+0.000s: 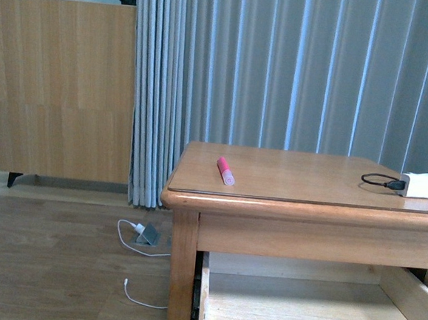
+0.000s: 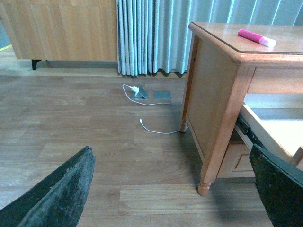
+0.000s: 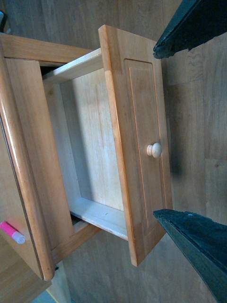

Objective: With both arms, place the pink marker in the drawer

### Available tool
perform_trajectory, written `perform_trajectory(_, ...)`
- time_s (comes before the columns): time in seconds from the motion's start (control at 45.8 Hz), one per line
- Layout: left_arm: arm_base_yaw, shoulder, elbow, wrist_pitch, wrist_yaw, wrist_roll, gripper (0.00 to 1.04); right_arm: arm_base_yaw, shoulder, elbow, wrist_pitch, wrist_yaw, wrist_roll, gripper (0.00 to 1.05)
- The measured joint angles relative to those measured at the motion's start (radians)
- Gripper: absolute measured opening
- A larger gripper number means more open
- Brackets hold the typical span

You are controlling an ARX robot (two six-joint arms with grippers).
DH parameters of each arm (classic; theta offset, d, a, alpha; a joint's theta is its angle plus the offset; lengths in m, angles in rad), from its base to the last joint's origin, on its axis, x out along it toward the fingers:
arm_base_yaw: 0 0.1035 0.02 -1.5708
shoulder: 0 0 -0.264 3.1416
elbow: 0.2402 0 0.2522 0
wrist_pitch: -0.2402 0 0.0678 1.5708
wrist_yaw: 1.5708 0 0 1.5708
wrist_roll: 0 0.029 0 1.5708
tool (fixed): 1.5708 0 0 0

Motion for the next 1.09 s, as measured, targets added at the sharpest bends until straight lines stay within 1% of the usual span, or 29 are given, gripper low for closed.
perform_trajectory(0.764,0.0,0.0,0.0,0.0,0.0,0.0,0.99,0.0,0.0,0.0,0.0,0.0,0.0,0.96)
perform_trajectory(0.786,-0.006,0.002,0.0,0.002,-0.021,-0.008,0.99,0.0,0.0,0.0,0.0,0.0,0.0,0.96)
perform_trajectory(0.829,-0.042,0.019,0.0,0.024,-0.129,-0.04,0.99,0.0,0.0,0.0,0.0,0.0,0.0,0.96)
perform_trajectory(0.851,-0.067,0.038,0.001,0.04,-0.199,-0.066,0.99,0.0,0.0,0.0,0.0,0.0,0.0,0.96)
perform_trajectory(0.917,-0.114,0.097,0.002,0.069,-0.297,-0.113,0.99,0.0,0.0,0.0,0.0,0.0,0.001,0.96)
perform_trajectory(0.96,-0.132,0.151,0.006,0.088,-0.311,-0.13,0.99,0.0,0.0,0.0,0.0,0.0,0.001,0.96)
perform_trajectory(1.004,-0.138,0.222,0.02,0.119,-0.303,-0.142,0.99,0.0,0.0,0.0,0.0,0.0,0.001,0.96)
perform_trajectory(1.091,-0.132,0.387,0.077,0.233,-0.244,-0.147,0.99,0.0,0.0,0.0,0.0,0.0,0.001,0.96)
